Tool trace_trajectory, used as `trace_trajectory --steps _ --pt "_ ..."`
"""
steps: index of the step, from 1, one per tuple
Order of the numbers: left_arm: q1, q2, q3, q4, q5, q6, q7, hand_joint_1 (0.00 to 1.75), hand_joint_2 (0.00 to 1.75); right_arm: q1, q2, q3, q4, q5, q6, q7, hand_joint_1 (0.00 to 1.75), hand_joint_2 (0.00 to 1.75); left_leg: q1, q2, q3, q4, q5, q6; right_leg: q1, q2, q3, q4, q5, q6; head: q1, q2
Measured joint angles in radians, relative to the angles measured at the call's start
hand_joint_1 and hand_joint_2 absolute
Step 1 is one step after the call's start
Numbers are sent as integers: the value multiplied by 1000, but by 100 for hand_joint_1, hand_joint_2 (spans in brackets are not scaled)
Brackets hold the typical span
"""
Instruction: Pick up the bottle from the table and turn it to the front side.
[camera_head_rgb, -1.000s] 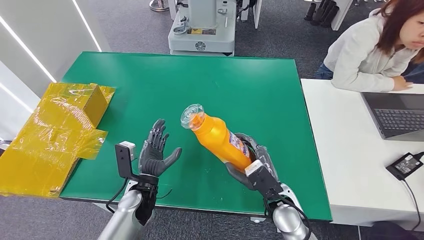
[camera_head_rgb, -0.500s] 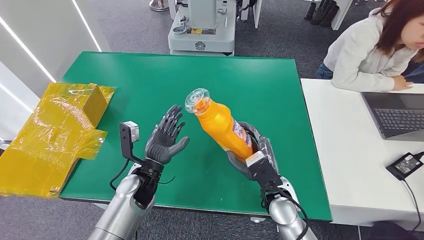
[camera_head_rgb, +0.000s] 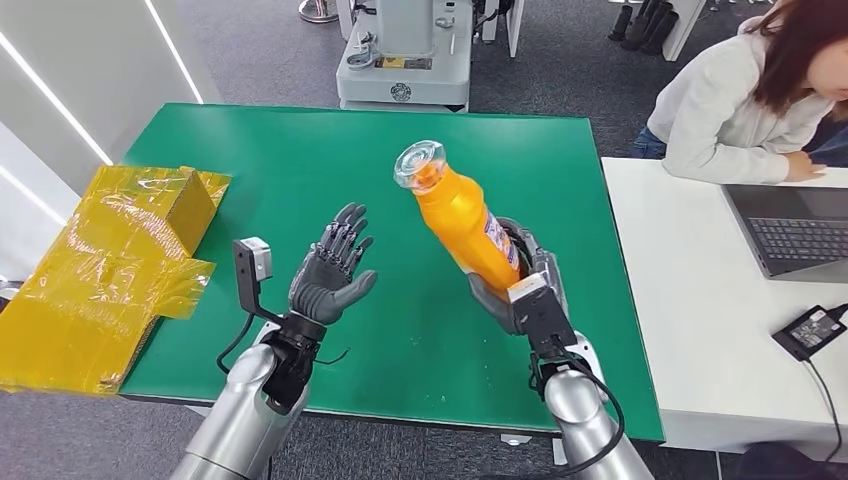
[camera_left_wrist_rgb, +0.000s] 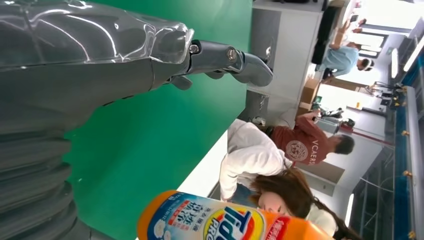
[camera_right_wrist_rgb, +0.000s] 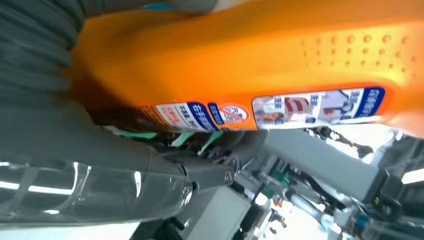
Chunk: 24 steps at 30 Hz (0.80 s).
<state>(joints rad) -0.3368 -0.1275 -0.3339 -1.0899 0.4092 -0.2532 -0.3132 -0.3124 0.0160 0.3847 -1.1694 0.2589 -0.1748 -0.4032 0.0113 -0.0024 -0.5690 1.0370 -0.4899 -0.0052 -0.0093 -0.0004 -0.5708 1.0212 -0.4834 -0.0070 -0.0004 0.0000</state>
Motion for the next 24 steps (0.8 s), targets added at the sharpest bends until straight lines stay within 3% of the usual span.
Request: trace_trajectory --steps 4,10,18,24 --pt "-28 -7 -7 1 -26 6 -12 0 175 -27 12 0 46 -17 1 1 175 175 0 0 0 0 0 0 0 0 0 0 0 0 0 0" --pt "-92 -41 -32 2 -54 26 -22 0 175 -88 72 23 149 -16 12 21 175 175 0 0 0 0 0 0 0 1 0 1 0 0 0 0" --pt "-135 -64 -35 11 -72 49 -22 0 175 -201 173 97 352 72 26 63 175 175 0 1 0 0 1 -1 0 1 -1 1 1 -1 0 0" --pt "-141 -64 -35 27 -82 54 -28 0 175 -238 205 126 443 109 16 70 175 175 0 1 -1 0 1 -1 0 1 -1 1 1 -1 0 0"
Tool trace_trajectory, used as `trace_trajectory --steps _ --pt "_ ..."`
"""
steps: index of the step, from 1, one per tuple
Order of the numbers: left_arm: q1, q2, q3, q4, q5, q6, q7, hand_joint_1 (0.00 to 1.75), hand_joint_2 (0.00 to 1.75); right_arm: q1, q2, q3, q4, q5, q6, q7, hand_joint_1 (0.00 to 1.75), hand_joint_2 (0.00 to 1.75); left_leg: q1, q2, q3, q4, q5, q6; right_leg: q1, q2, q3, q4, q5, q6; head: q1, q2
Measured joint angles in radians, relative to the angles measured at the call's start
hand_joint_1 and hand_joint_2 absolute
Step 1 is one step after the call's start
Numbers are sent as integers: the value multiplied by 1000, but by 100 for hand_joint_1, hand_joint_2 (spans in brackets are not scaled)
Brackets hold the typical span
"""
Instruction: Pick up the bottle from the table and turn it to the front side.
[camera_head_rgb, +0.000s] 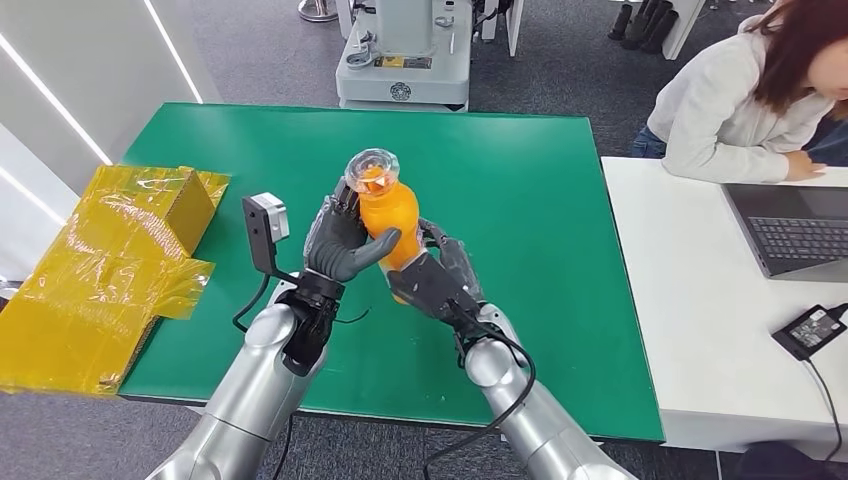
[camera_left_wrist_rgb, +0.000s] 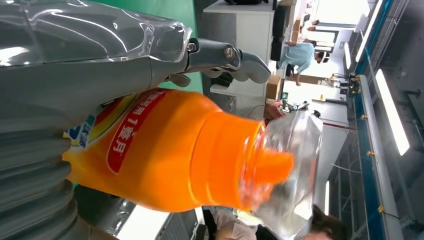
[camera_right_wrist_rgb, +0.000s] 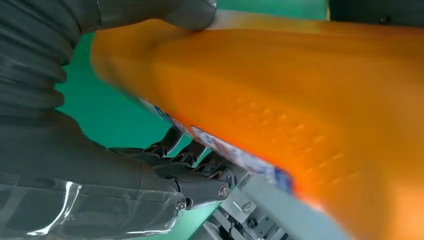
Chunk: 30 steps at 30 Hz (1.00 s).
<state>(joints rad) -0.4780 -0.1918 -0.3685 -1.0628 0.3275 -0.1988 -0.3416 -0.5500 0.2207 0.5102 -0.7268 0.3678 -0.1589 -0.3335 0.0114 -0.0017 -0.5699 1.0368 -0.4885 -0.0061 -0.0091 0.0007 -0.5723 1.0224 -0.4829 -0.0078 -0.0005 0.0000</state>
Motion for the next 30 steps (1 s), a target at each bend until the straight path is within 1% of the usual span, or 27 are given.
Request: trace_trajectory --steps 6,7,9,10,11,13,14,15,19,23,25,27,29,30 --pt "-1 5 0 20 -40 17 -11 0 175 -22 19 36 75 60 1 10 175 175 0 0 0 0 0 0 0 0 0 0 0 0 0 0" --pt "-1 6 0 27 -54 25 -14 14 175 -25 21 39 85 62 2 8 175 175 0 0 0 0 0 0 0 -1 0 0 0 0 0 0" --pt "-5 9 0 47 -84 45 -26 82 175 -33 23 42 103 64 4 6 175 175 0 -1 0 0 0 0 0 -1 0 0 0 0 0 0" --pt "-8 11 0 59 -101 53 -34 120 175 -37 23 44 112 64 5 6 175 175 0 -1 0 0 0 0 0 -1 0 0 0 0 0 0" --pt "-11 12 0 70 -118 60 -41 149 175 -39 23 45 119 63 6 6 175 175 0 0 0 0 0 0 0 -1 0 0 0 0 0 0" --pt "-17 15 -2 89 -157 75 -56 165 175 -42 23 45 133 60 7 7 175 175 0 -1 0 0 0 0 0 -1 0 0 0 0 0 0" --pt "-20 16 -5 97 -182 88 -63 168 175 -42 23 45 138 58 6 8 175 175 0 -1 0 0 0 0 0 -1 0 0 0 0 0 0" --pt "-23 17 -9 103 -208 103 -71 165 175 -42 23 45 144 54 4 9 175 175 0 -1 0 0 0 0 0 -1 0 0 0 0 0 0" --pt "-28 18 -27 116 -307 160 -88 147 175 -42 19 45 159 45 0 12 175 175 0 -1 -1 0 0 0 0 -1 0 0 0 0 0 0" --pt "-30 23 -40 121 -358 179 -97 175 175 -37 17 45 161 44 0 12 175 175 0 -1 -1 0 0 0 0 -1 -1 0 0 0 0 0" --pt "-31 25 -41 122 -375 182 -98 175 175 -34 17 45 161 44 0 12 175 175 0 0 -1 0 0 0 0 -1 -1 0 0 0 0 0" --pt "-31 29 -43 124 -397 182 -98 155 175 -30 16 45 161 45 3 12 175 175 0 0 -1 0 0 0 0 -1 -1 0 0 0 0 0" --pt "-33 36 -46 127 -420 173 -94 155 175 -25 15 45 160 47 6 14 175 175 0 0 -1 0 0 0 0 -1 -1 0 0 0 0 0" --pt "-35 40 -48 130 -430 164 -91 166 175 -22 14 45 160 47 8 16 175 175 0 0 -1 0 0 0 0 -1 -1 0 0 0 0 0"
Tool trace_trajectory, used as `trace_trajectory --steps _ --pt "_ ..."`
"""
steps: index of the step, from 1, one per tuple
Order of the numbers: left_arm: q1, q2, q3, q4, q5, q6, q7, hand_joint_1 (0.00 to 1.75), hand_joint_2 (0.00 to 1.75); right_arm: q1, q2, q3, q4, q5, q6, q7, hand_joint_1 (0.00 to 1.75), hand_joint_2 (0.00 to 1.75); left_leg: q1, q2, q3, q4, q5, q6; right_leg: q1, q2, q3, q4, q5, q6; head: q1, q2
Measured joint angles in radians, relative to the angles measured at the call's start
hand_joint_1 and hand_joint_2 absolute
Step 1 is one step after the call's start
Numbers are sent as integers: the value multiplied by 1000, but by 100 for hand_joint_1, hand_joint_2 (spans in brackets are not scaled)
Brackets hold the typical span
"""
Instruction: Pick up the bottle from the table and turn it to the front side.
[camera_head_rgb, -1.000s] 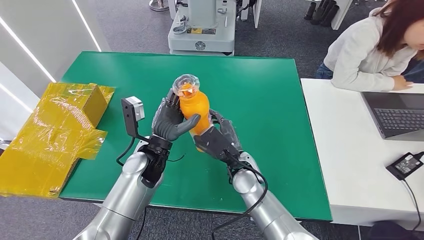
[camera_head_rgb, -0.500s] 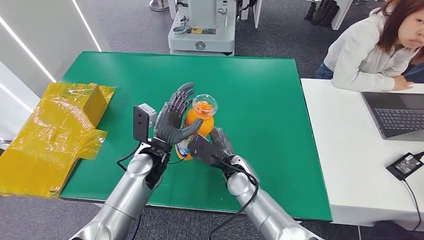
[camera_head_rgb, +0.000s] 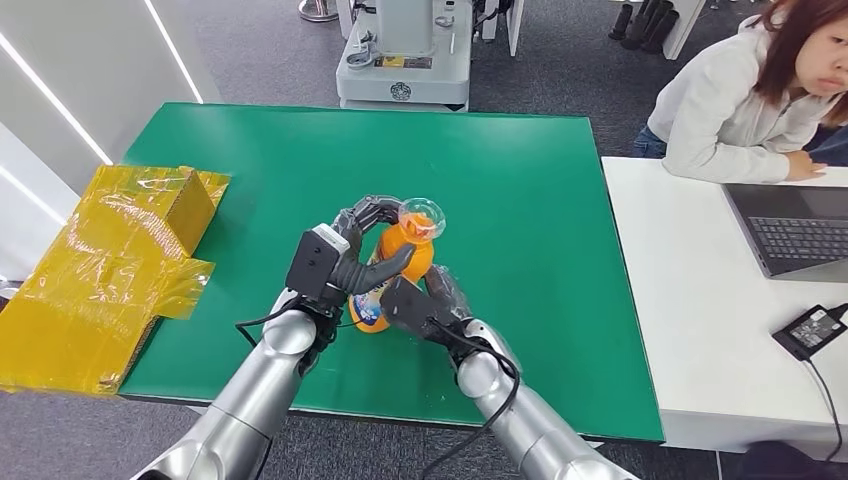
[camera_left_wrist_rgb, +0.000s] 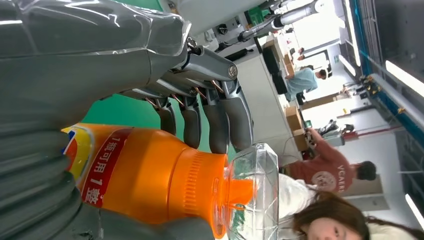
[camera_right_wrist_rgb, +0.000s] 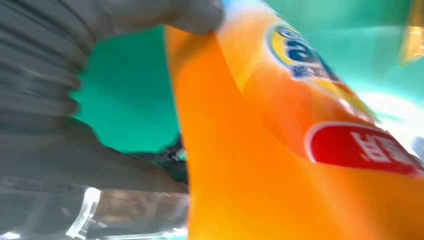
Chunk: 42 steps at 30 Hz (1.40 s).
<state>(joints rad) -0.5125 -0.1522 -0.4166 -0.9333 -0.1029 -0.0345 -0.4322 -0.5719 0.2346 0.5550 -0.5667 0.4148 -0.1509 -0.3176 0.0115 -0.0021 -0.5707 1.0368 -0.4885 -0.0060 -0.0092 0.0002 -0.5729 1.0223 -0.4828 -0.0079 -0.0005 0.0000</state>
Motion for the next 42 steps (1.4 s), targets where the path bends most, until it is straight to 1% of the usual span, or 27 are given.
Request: trace_trajectory --steps 1,4,5,8,16,22,26,34,38,42 --pt "-1 4 -1 2 -9 -9 3 169 175 3 -1 0 0 0 2 1 175 175 0 0 0 0 0 0 0 0 0 0 0 0 0 0" --pt "-4 12 -3 6 -27 -32 7 139 175 12 -3 0 -1 1 7 3 175 175 0 0 0 0 0 0 0 0 0 0 0 0 0 0" --pt "-4 14 -3 6 -31 -36 9 101 175 15 -4 -1 -3 1 8 4 175 175 0 0 0 0 0 0 0 0 0 0 0 0 0 0" --pt "-4 18 -3 7 -34 -48 18 0 175 20 -7 -2 -9 1 9 6 175 175 0 0 0 0 0 0 0 0 0 0 0 0 0 0" --pt "-18 31 -2 11 -38 -125 43 0 175 39 -17 -3 -30 14 7 6 175 175 0 0 0 0 0 0 0 0 0 0 0 0 0 0" --pt "-41 41 -2 32 -53 -207 64 0 175 46 -24 -3 -43 20 7 10 175 175 0 0 0 0 0 0 0 0 0 0 0 0 0 0" --pt "-50 43 -2 52 -72 -251 67 0 175 46 -26 -3 -46 22 6 13 175 175 0 0 0 0 0 0 0 0 0 0 0 0 0 0" --pt "-69 53 -8 94 -93 -368 62 0 175 45 -33 -4 -53 37 6 14 175 175 0 0 0 0 0 0 0 0 0 0 0 0 0 0" --pt "-71 62 -9 110 -95 -391 55 175 175 45 -37 -6 -60 37 2 13 175 175 0 0 0 0 0 0 0 0 -1 0 0 0 0 0" --pt "-73 64 -9 121 -99 -391 43 175 175 46 -41 -12 -66 39 -4 12 175 175 0 0 0 0 0 0 0 0 -1 0 0 0 0 0"
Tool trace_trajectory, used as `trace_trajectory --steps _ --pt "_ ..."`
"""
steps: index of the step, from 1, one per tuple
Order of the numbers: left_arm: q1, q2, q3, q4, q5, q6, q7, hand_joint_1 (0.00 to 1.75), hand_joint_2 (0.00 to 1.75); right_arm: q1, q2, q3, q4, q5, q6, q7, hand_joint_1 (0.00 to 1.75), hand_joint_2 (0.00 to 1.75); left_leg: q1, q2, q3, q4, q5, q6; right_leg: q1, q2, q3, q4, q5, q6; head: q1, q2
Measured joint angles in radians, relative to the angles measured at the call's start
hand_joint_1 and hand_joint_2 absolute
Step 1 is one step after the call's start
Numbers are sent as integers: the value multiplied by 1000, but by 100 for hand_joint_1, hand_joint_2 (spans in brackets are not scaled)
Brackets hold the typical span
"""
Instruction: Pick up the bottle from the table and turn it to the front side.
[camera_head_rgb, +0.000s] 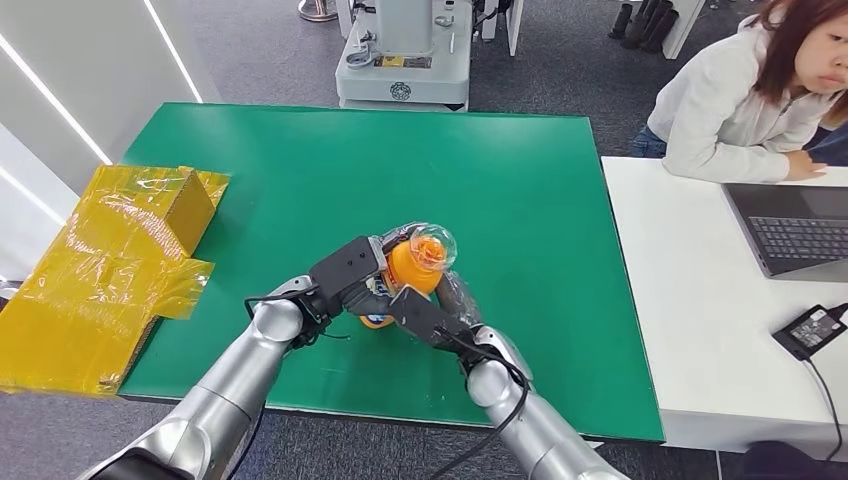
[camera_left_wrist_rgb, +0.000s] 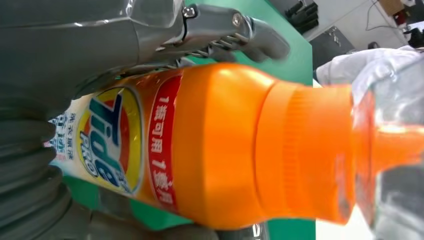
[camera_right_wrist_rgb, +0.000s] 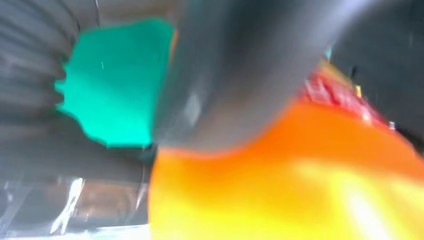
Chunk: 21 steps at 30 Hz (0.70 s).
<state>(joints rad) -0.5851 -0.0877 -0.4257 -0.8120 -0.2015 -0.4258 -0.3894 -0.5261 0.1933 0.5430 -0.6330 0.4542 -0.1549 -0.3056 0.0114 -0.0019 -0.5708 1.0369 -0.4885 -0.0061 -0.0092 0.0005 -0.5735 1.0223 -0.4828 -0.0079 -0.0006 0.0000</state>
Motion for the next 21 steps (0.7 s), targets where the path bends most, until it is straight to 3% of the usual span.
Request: trace_trajectory --steps 6,7,10,11,18,21 --pt "-2 -3 0 6 -1 34 -7 175 175 5 -1 -8 -6 16 -5 1 175 175 0 0 0 0 0 0 0 0 0 0 0 0 0 0" --pt "-2 -4 1 7 3 41 -9 175 175 7 -1 -9 -9 17 -5 1 146 175 0 0 0 0 0 0 0 0 0 0 0 0 0 0" --pt "-3 -7 5 7 14 55 -12 175 175 8 -1 -11 -14 17 -5 0 15 175 0 0 0 0 0 0 0 0 0 0 0 0 0 0" --pt "-3 -7 5 7 14 55 -12 175 175 8 -1 -12 -14 17 -5 0 0 175 0 0 0 0 0 0 0 0 0 0 0 0 0 0" --pt "7 -22 84 5 126 104 -14 175 175 35 -1 -29 -68 17 -5 -20 0 175 0 0 0 0 0 0 0 0 0 0 0 0 0 0" --pt "11 -23 104 -4 102 185 -27 175 175 63 -3 -32 -112 7 12 -23 0 175 0 0 0 0 0 0 0 0 0 0 0 0 0 0"
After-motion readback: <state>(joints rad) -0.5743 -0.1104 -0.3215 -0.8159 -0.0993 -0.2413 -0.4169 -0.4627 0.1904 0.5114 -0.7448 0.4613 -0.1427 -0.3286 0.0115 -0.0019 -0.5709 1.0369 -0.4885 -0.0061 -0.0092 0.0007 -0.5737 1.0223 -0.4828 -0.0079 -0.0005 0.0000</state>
